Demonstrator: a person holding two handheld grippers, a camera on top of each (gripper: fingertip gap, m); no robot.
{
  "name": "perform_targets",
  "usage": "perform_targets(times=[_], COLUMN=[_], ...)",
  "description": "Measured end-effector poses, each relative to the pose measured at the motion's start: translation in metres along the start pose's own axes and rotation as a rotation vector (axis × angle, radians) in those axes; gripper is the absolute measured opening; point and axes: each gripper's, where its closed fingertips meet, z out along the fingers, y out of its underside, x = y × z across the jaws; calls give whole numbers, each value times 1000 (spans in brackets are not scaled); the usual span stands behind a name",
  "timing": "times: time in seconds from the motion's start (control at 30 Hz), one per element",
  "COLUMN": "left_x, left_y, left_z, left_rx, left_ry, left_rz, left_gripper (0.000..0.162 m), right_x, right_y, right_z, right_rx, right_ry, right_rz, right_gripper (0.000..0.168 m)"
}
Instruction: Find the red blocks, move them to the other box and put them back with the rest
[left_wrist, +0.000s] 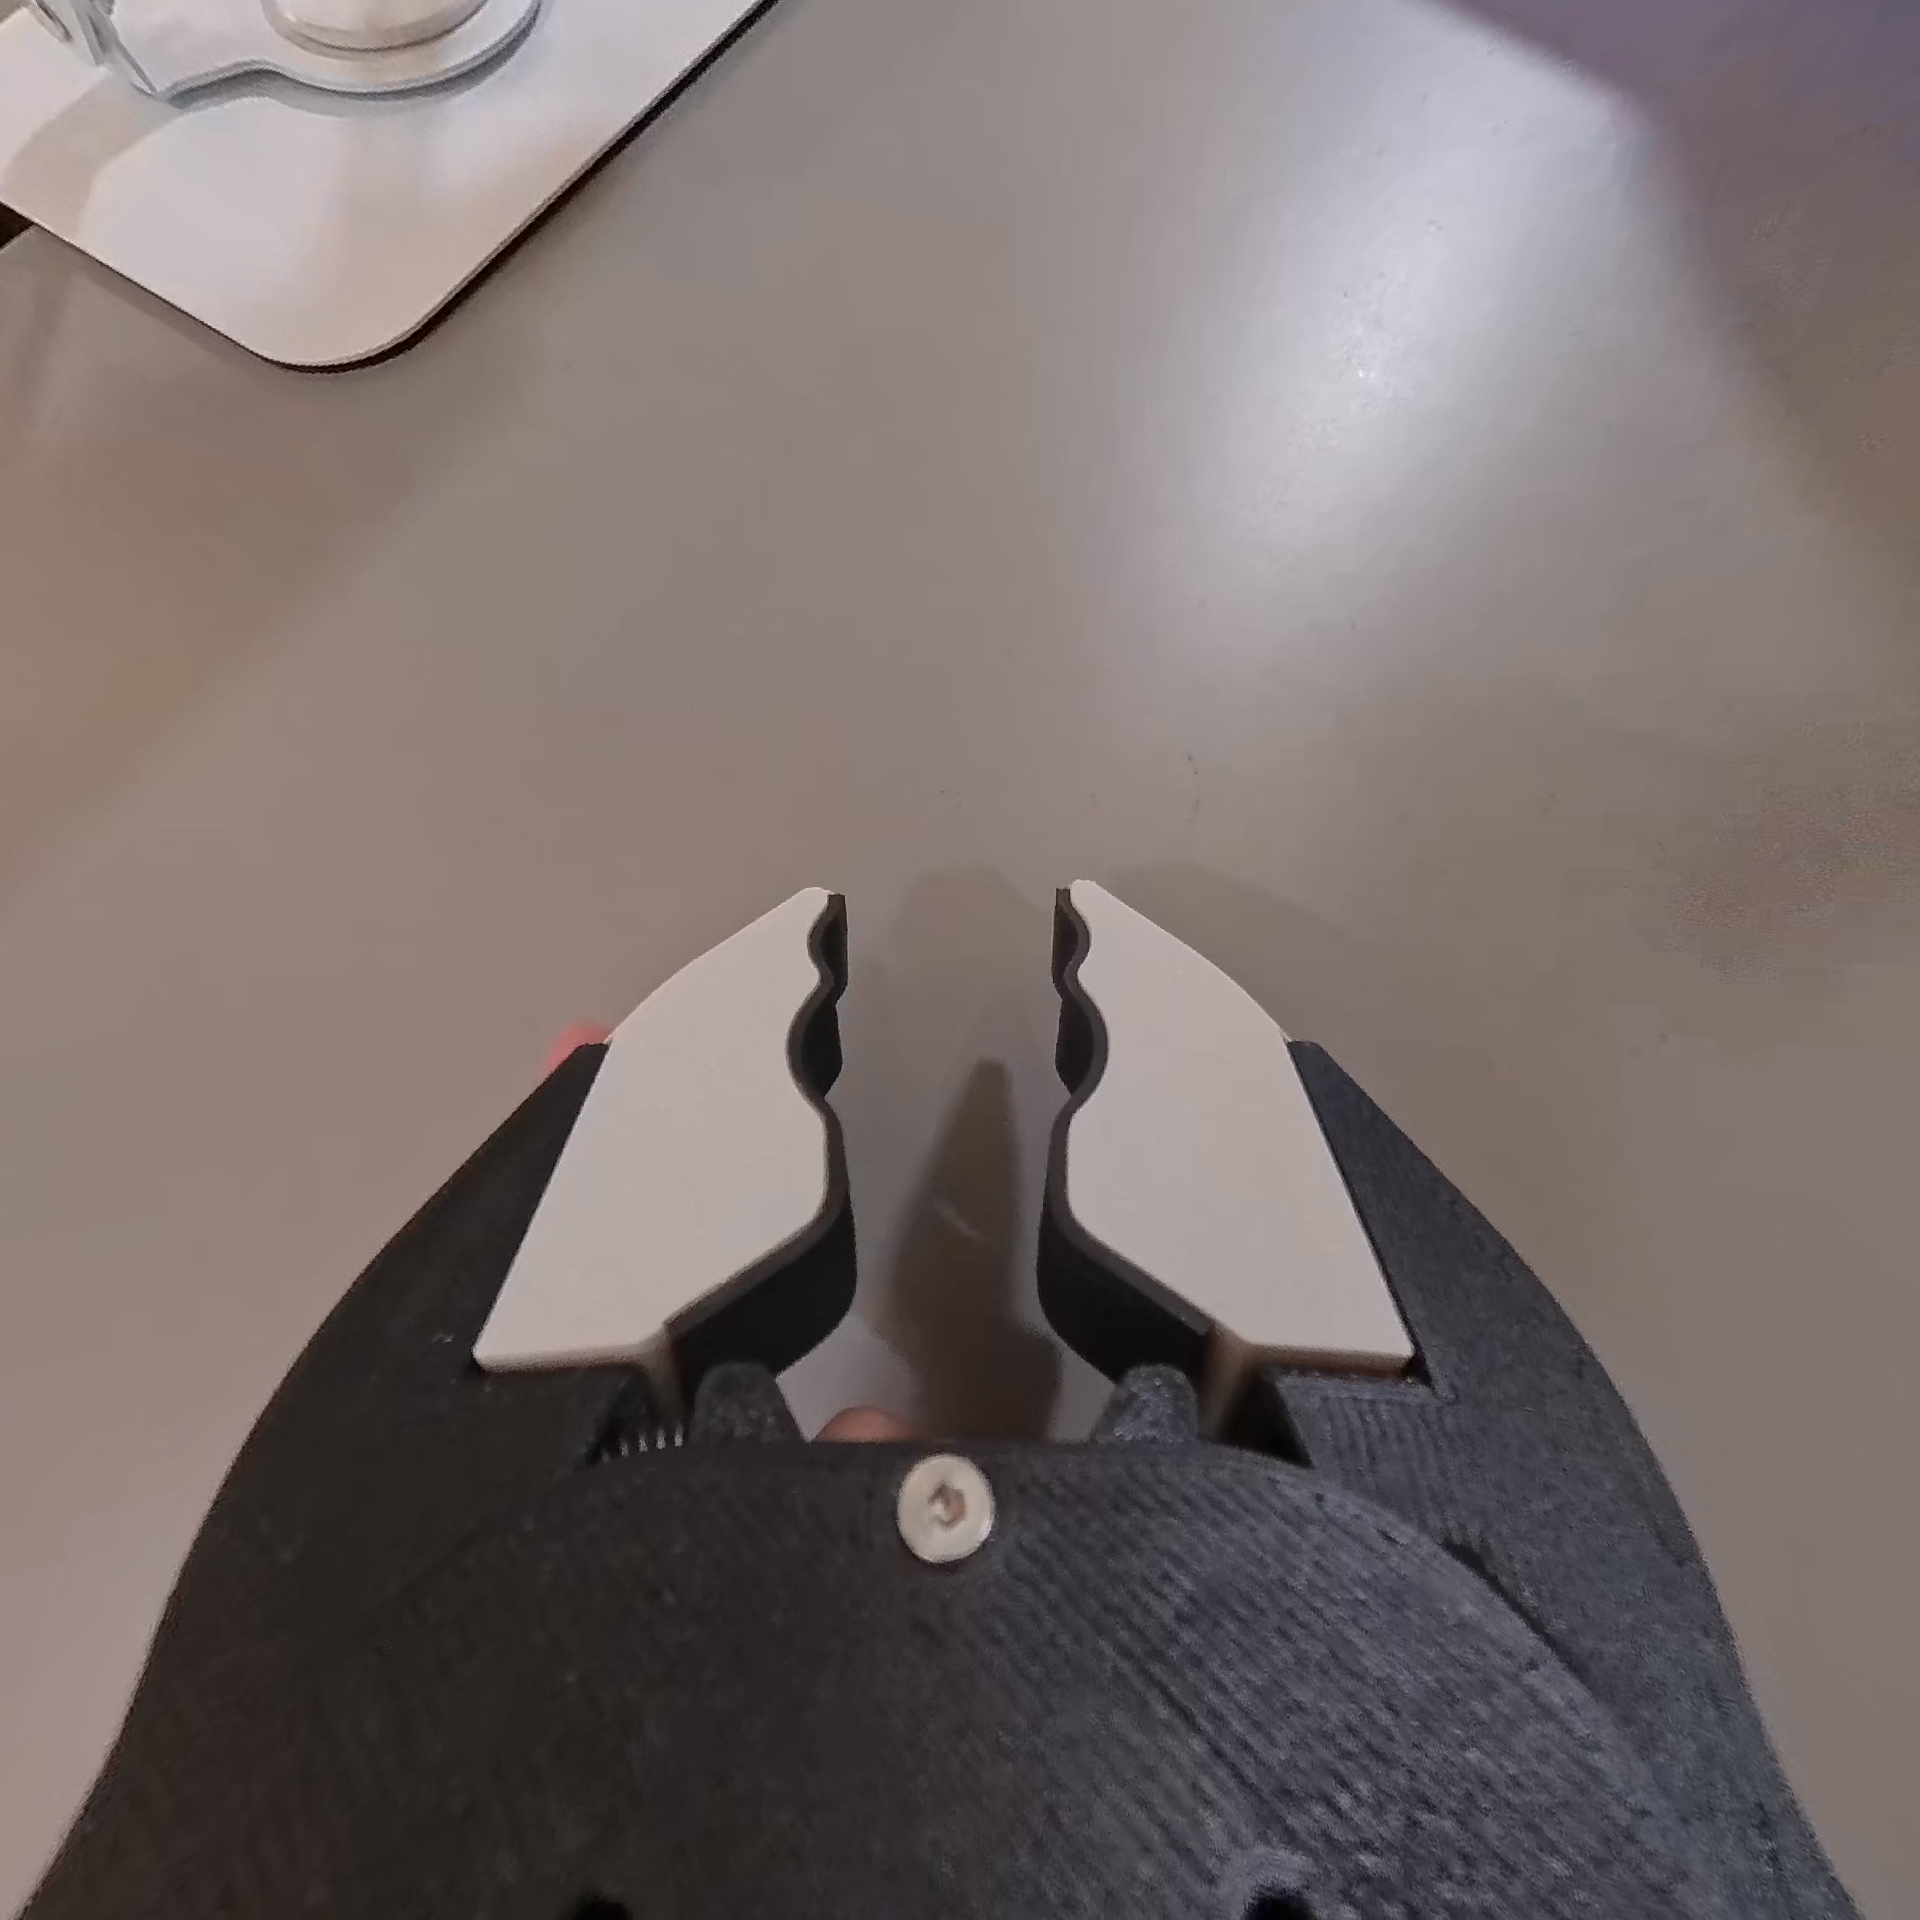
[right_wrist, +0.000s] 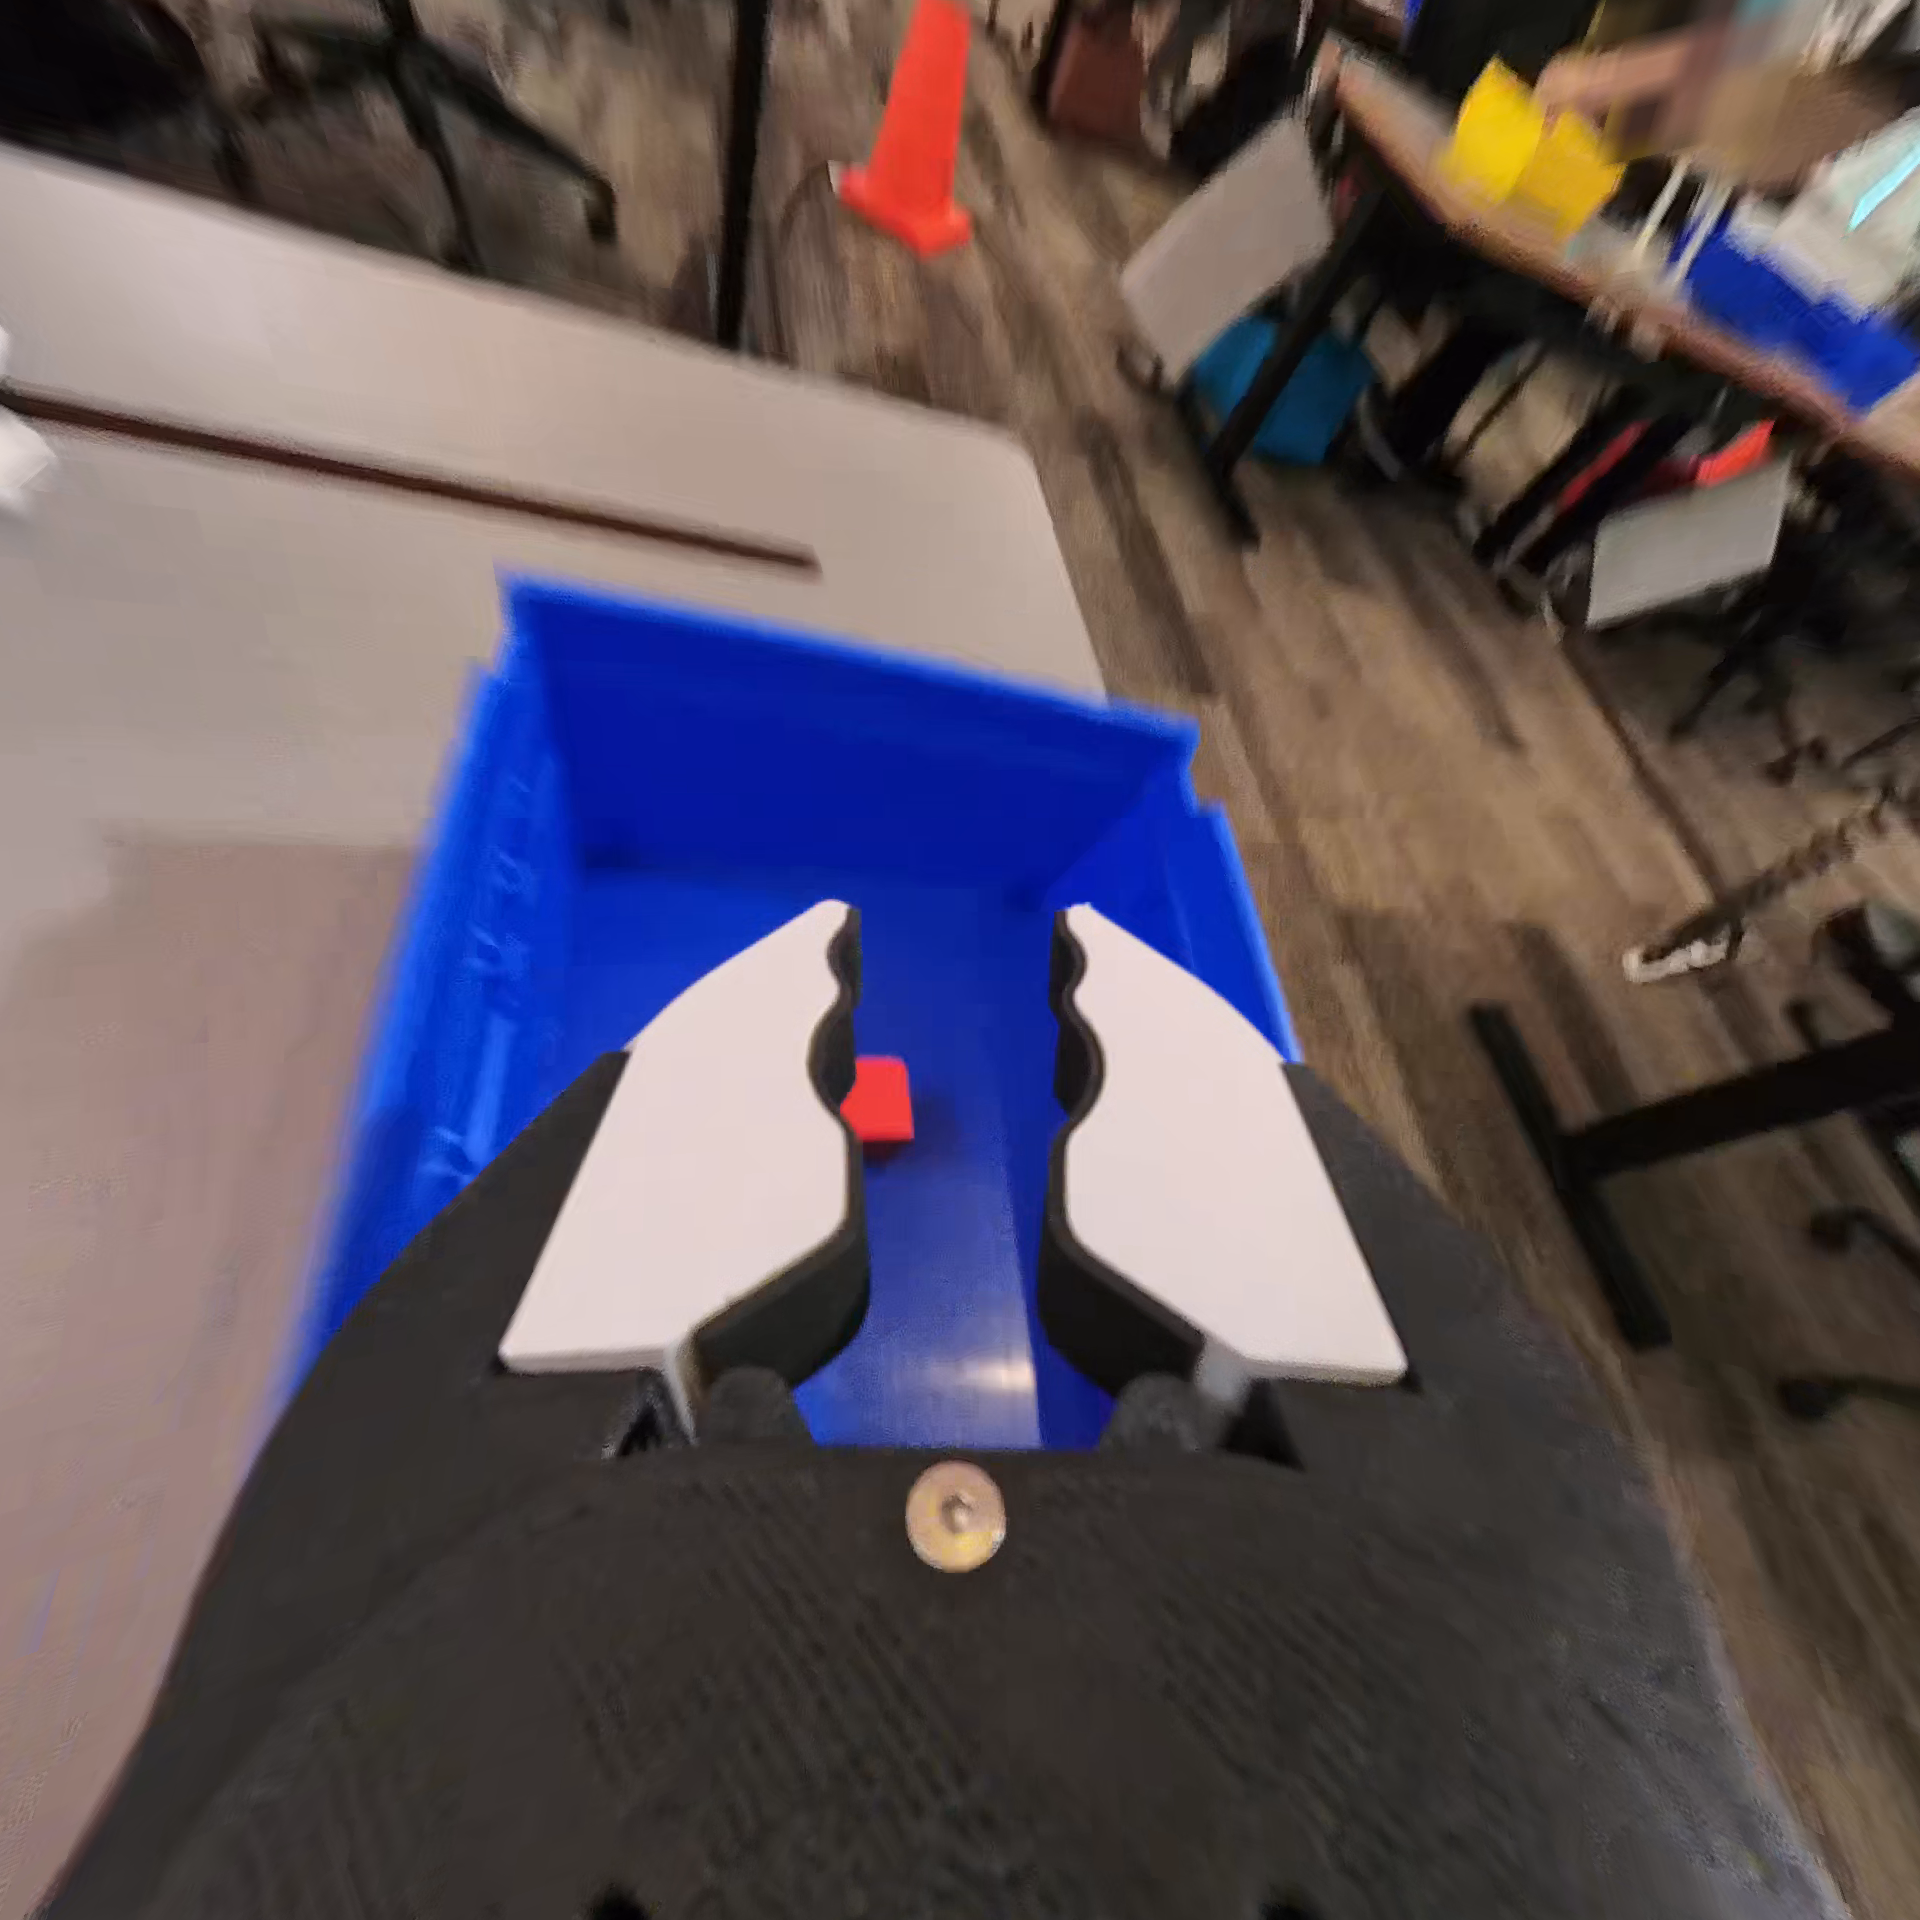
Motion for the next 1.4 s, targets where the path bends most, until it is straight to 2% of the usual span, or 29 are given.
perform_targets(times=[0.13, 0.23, 0.3, 0.37, 0.5, 0.57, 0.63, 0.77, 1.07, 1.3, 1.4], left_x=[1, 2, 0, -3, -12, -21, -29, -43, -63, -73, -76], left_y=[-2, -2, -4, -5, -6, -6, -6, -4, -7, -19, -34], left_z=[4, 3, 2, 0, -6, -9, -13, -14, -21, -35, -58], left_rx=[-5, -2, 6, 15, 31, 42, 60, 78, 117, 214, 260], left_ry=[3, -1, -9, -21, -54, -83, -100, -117, -193, -168, -185], left_rz=[3, 10, 9, 3, -9, -27, -61, -141, -232, -385, -431], left_gripper=[39, 39, 39, 39, 39, 39, 38, 38, 35, 34, 29], right_x=[-70, -152, -213, -270, -345, -354, -361, -370, -357, -355, -356], right_y=[-78, -101, -95, -73, -7, 10, 12, 21, 29, 33, 35], right_z=[-49, -79, -90, -95, -90, -86, -87, -85, -72, -72, -72], right_rx=[211, 297, 290, 239, 73, 46, 61, 18, -48, -20, -16], right_ry=[-183, -417, -591, -731, -830, -790, -789, -850, -891, -844, -835], right_rz=[-16, 7, 26, 12, -143, -241, -280, -232, -90, -198, -224], right_gripper=[36, 35, 39, 40, 40, 38, 36, 35, 34, 32, 32])
